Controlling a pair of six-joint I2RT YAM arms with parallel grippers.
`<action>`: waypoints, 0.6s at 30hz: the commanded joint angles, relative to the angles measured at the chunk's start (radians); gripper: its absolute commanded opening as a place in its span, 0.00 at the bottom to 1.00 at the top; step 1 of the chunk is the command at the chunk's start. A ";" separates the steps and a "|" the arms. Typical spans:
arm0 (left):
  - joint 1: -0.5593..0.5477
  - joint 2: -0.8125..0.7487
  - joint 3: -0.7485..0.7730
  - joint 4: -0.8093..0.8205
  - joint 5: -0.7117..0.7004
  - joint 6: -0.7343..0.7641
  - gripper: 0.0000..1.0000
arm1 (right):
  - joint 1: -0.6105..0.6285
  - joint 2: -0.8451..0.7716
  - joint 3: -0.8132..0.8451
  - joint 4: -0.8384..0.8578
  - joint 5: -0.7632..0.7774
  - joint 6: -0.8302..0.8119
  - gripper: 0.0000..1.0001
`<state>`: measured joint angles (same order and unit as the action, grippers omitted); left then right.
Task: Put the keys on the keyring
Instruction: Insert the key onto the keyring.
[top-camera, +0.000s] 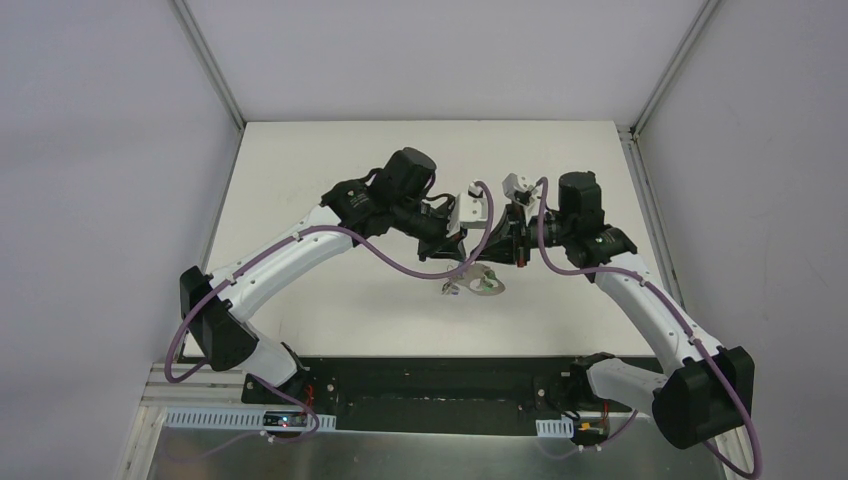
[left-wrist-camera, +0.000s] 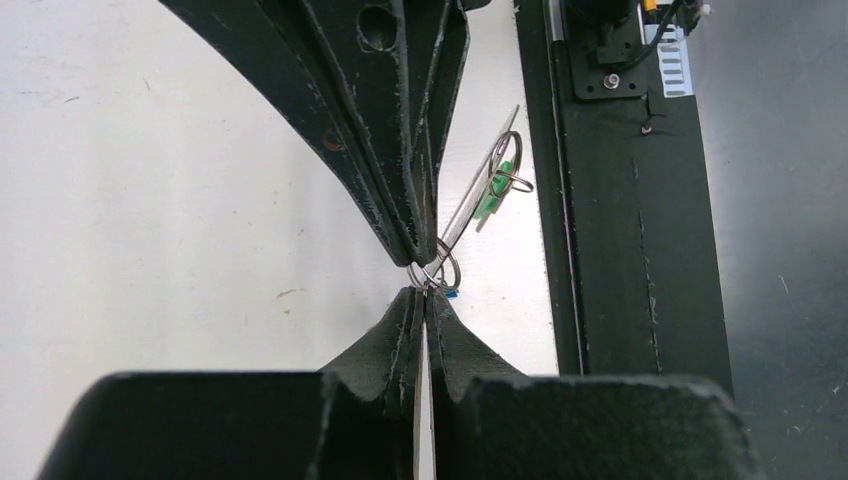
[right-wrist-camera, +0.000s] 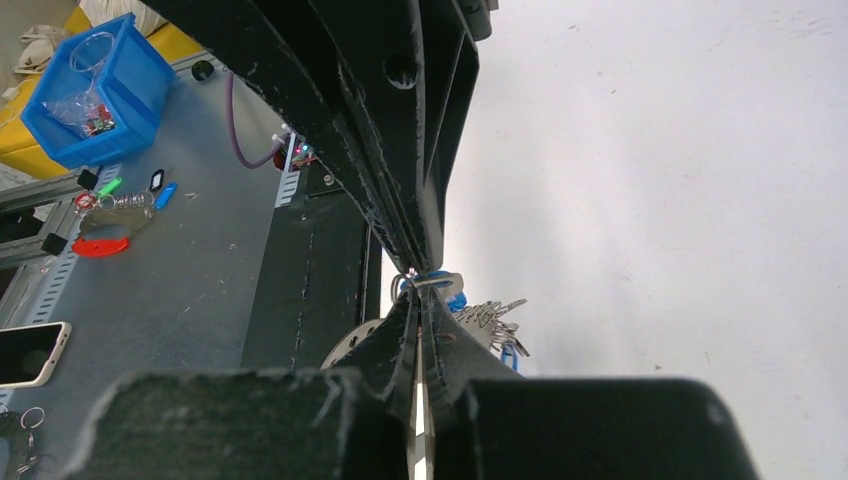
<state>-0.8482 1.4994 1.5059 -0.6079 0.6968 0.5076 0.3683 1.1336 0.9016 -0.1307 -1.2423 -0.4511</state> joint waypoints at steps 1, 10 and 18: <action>0.008 -0.018 -0.014 0.053 -0.009 -0.023 0.04 | -0.011 -0.013 0.002 0.062 -0.035 0.015 0.00; 0.010 -0.034 -0.027 0.042 -0.002 0.001 0.00 | -0.022 -0.008 0.007 0.062 -0.025 0.019 0.00; 0.028 -0.038 -0.020 0.056 0.008 -0.017 0.00 | -0.025 -0.002 0.001 0.054 -0.037 0.007 0.00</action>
<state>-0.8391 1.4994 1.4780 -0.5808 0.6857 0.5014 0.3500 1.1336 0.9016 -0.1158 -1.2423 -0.4446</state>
